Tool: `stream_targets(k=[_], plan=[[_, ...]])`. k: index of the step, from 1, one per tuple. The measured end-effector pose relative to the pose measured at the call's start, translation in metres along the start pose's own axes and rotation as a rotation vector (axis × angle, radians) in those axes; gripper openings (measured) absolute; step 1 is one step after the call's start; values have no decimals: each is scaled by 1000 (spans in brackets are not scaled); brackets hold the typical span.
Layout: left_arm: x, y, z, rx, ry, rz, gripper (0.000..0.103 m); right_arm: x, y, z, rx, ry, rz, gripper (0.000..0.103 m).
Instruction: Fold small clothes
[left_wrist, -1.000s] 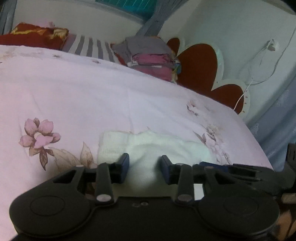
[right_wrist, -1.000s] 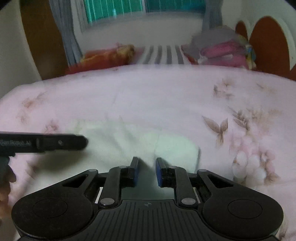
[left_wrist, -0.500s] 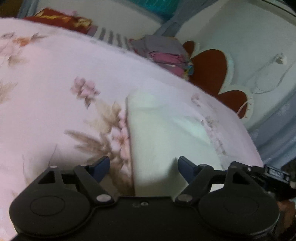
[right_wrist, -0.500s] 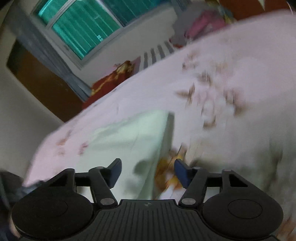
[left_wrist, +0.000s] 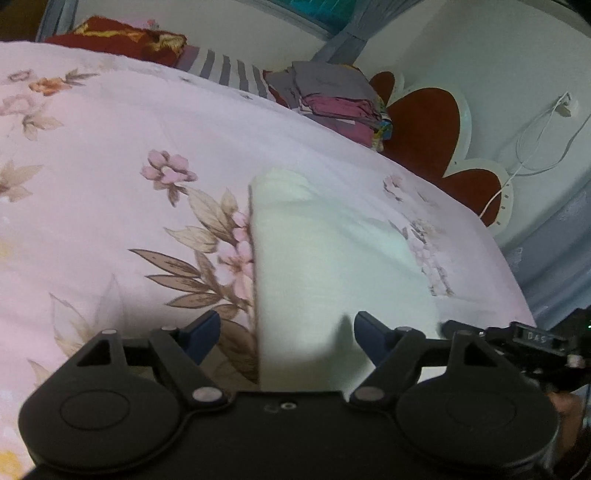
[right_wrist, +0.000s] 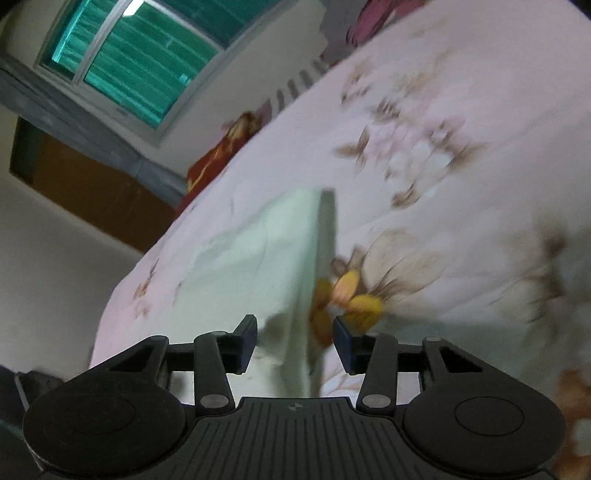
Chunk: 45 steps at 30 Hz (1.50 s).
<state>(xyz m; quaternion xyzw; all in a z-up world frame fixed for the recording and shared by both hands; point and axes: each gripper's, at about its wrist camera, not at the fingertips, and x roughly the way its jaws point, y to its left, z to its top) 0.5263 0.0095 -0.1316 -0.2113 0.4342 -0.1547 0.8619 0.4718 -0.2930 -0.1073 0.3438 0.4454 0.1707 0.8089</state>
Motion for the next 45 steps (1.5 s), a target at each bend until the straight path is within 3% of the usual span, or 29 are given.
stream_targets(k=[1, 2, 5, 9, 15, 18, 19, 23, 26, 27, 31, 38, 45], plan=[[0, 2, -1, -19, 7, -12, 78, 5, 1, 0, 2, 17, 8, 66], [2, 5, -1, -44, 15, -28, 77, 10, 1, -1, 5, 30, 12, 77], [8, 15, -1, -107, 35, -54, 74, 15, 1, -1, 22, 31, 63, 81], [12, 23, -1, -146, 36, -54, 67, 20, 4, 3, -6, 48, 23, 74], [19, 25, -1, -175, 51, -84, 66, 30, 10, 8, -107, 121, 11, 74], [24, 23, 4, -204, 62, -98, 52, 39, 14, 12, -120, 163, 16, 70], [25, 23, 4, -216, 64, -96, 52, 42, 20, 12, -145, 167, -2, 60], [30, 16, 5, -185, 79, -86, 58, 48, 24, 12, -144, 167, -21, 59], [38, -1, 10, -109, 86, -38, 59, 56, 32, 11, -163, 162, -33, 59], [39, -7, 11, -72, 87, -14, 55, 58, 36, 10, -179, 158, -40, 59], [32, -34, 11, 85, 68, 56, 40, 67, 50, 2, -256, 142, -89, 34], [4, -52, 7, 231, 29, 72, 38, 55, 93, -23, -368, 50, -181, 31], [-49, -19, 15, 262, -10, 53, 38, 47, 149, -54, -444, 14, -206, 31]])
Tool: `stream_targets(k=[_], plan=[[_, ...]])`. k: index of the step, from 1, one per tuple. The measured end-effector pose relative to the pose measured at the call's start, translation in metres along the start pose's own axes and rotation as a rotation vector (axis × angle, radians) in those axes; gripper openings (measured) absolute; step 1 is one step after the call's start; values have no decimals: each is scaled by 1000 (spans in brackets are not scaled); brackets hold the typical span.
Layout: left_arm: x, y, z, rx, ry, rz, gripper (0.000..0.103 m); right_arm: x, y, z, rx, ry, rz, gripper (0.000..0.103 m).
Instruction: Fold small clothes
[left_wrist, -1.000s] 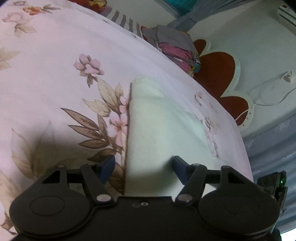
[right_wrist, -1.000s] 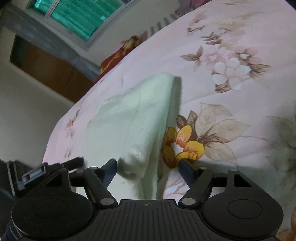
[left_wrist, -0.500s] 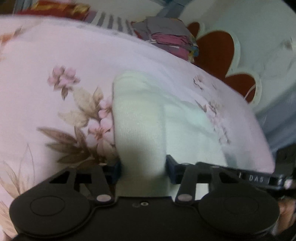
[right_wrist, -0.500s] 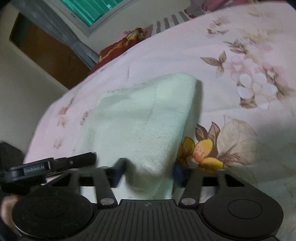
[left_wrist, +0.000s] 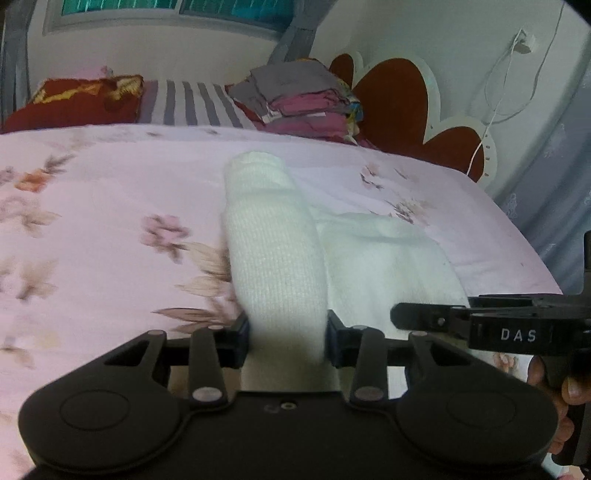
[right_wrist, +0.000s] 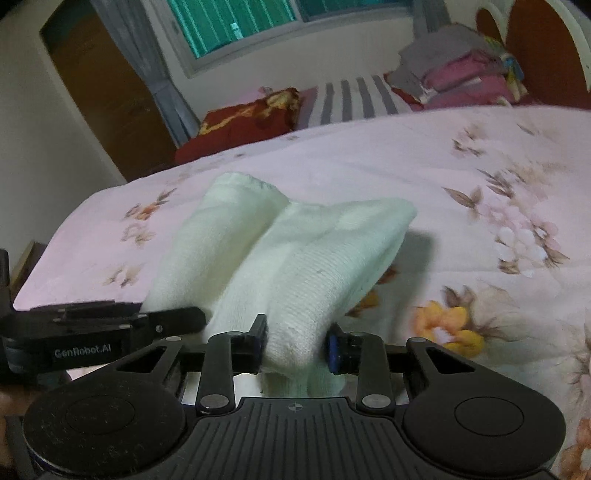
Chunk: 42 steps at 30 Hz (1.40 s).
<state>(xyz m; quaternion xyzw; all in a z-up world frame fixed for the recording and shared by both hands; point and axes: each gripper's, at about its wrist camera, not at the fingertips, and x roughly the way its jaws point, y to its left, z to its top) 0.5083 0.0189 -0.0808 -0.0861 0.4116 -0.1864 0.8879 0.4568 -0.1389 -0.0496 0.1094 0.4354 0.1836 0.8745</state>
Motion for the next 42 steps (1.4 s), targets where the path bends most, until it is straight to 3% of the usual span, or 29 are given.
stream_targets(k=[10, 17, 21, 22, 24, 27, 29, 31, 34, 36, 39, 42], plan=[[-71, 101, -16, -26, -21, 61, 38, 37, 121, -7, -50, -4, 49, 31], [-91, 164, -25, -109, -10, 70, 38, 80, 186, -13, -85, 17, 86, 31], [-67, 188, -35, -171, 40, 73, 45, 109, 182, -15, -52, 50, 57, 31], [-61, 192, -40, -177, 50, 77, 57, 115, 174, -17, -37, 65, 36, 30], [-55, 200, -48, -215, 51, 54, 63, 132, 153, -26, 18, 105, -5, 30], [-56, 202, -49, -196, 49, 41, 63, 131, 129, -32, 133, 101, 59, 31], [-61, 205, -45, -182, 51, 40, 63, 127, 131, -32, 100, 91, 58, 32], [-73, 204, -38, -162, 0, 47, 59, 118, 134, -29, 75, 70, 41, 36], [-84, 202, -20, -130, -107, 16, 56, 89, 146, -20, -16, -67, -25, 36], [-75, 200, -6, -101, -131, -8, 53, 89, 155, -11, -52, -87, -10, 35], [-48, 199, 8, -76, -98, -33, 44, 113, 167, 5, -91, -61, -5, 25], [-14, 202, 3, -81, 20, -40, 43, 144, 172, 4, -127, 7, -50, 22]])
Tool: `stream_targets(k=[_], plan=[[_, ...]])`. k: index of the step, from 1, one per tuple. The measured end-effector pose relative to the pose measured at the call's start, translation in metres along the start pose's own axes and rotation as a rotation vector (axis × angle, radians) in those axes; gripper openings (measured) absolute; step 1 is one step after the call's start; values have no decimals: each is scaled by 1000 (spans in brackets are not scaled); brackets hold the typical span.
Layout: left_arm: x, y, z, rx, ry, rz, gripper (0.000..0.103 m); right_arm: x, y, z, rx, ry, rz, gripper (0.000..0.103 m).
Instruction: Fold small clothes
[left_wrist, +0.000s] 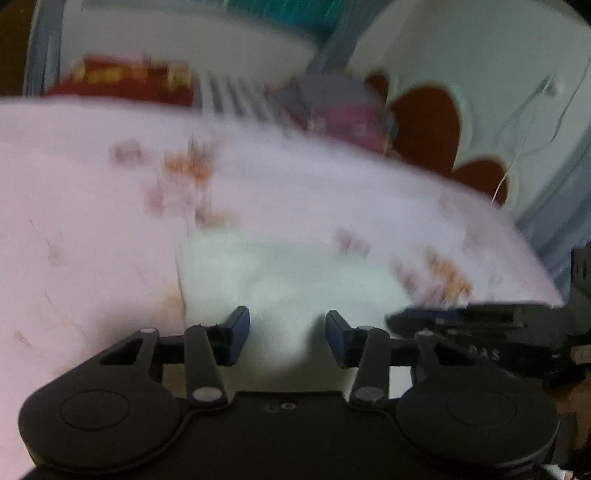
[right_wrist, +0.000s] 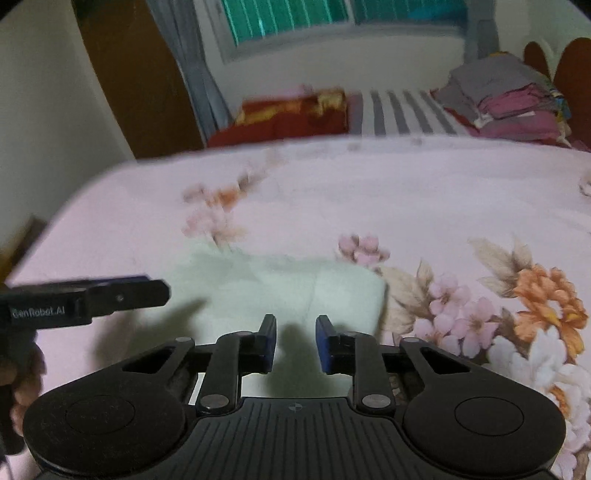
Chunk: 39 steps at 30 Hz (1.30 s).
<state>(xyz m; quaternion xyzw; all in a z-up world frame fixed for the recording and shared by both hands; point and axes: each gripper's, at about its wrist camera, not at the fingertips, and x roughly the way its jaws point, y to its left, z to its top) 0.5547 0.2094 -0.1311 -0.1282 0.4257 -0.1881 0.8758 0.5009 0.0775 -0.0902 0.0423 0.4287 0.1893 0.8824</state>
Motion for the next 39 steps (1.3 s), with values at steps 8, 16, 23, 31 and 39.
stream_targets(k=[8, 16, 23, 31, 39], plan=[[-5, -2, -3, 40, 2, -4, 43, 24, -13, -8, 17, 37, -74, 22], [-39, -25, -37, 127, -34, -55, 37, -28, 23, -24, -105, -48, -35, 22], [-46, -30, -50, 68, -49, -76, 37, -10, 22, -43, -69, 1, -111, 22], [-75, -41, -103, 25, -33, -23, 37, -57, 51, -82, -149, 31, 3, 22], [-85, -58, -133, 19, -26, 37, 37, -65, 40, -127, -153, 87, -47, 22]])
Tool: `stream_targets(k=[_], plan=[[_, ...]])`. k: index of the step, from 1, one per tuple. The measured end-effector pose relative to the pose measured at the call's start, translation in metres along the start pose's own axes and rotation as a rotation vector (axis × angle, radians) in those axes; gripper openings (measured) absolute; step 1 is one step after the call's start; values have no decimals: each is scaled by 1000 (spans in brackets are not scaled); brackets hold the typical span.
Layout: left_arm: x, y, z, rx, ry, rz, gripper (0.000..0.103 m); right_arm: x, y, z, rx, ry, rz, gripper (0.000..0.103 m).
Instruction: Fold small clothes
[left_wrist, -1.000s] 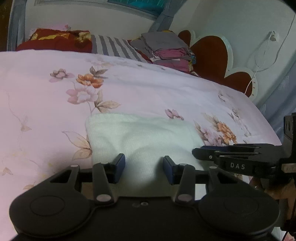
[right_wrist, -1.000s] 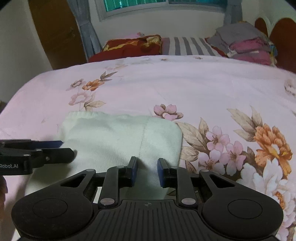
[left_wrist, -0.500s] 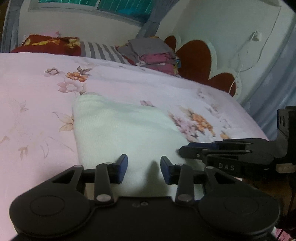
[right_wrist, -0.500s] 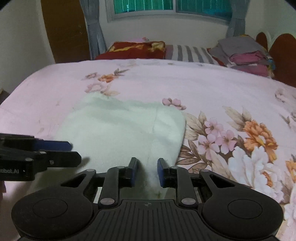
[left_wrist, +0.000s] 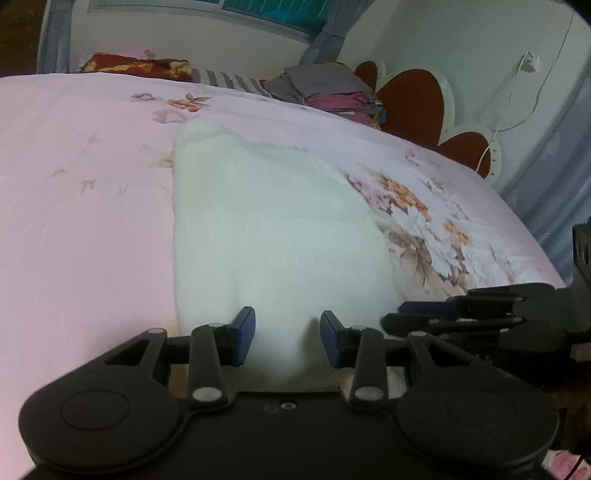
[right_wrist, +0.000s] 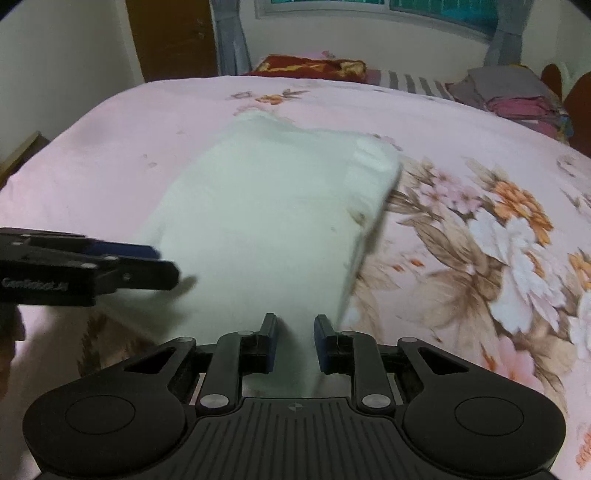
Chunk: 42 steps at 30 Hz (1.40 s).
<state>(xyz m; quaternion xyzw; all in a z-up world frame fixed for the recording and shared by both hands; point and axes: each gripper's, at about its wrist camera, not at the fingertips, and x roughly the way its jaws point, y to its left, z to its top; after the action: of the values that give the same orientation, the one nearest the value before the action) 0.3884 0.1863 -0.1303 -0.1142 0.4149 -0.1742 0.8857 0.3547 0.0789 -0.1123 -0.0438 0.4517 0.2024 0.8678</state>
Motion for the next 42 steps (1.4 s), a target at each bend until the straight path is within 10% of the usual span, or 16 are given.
stream_targets(k=[15, 19, 25, 30, 32, 33, 34, 42], plan=[[-20, -18, -29, -17, -5, 110, 39, -7, -5, -19, 15, -19, 16, 22], [-50, -37, -36, 14, -82, 143, 68, -25, -13, -20, 71, -42, 30, 22], [-91, -67, -65, 40, -134, 154, 71, -93, -15, -62, 107, -120, 47, 22], [-133, -101, -80, 64, -224, 179, 97, -146, -9, -84, 121, -175, 62, 23], [-150, -117, -87, 81, -279, 215, 103, -168, -4, -92, 118, -202, 54, 38], [-156, -124, -90, 89, -294, 240, 103, -178, -2, -96, 125, -221, 31, 92], [-162, -130, -94, 102, -297, 267, 103, -190, 0, -100, 136, -258, -4, 102], [-212, -152, -122, 103, -298, 302, 103, -254, 17, -130, 164, -358, -58, 103]])
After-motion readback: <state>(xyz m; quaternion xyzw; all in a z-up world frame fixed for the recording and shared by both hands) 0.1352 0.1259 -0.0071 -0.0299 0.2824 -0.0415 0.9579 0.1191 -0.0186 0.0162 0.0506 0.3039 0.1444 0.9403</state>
